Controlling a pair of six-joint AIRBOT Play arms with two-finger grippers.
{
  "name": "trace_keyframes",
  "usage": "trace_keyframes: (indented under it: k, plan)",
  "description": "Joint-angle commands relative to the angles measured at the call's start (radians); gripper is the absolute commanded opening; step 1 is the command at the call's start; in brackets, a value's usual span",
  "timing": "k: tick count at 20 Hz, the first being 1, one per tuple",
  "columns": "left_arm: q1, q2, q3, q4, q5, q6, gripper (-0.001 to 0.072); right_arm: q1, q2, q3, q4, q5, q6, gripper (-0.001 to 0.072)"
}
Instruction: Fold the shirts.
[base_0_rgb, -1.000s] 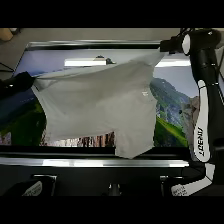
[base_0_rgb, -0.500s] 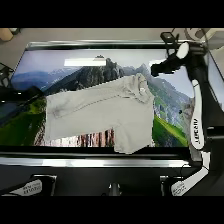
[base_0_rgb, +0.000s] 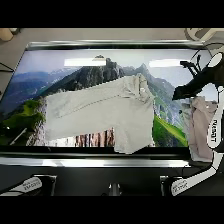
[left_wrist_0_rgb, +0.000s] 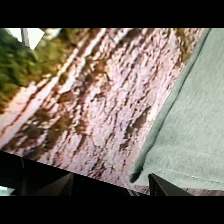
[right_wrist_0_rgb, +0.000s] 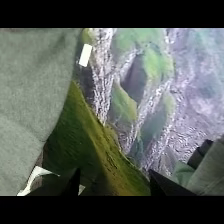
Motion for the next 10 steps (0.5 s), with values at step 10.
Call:
trace_keyframes:
  k: [10]
  plan:
    - [-0.196, -0.111, -0.1, -0.171, 0.108, 0.042, 0.0521, 0.001, 0.001, -0.036, 0.075, -0.064, -0.068, 0.0422]
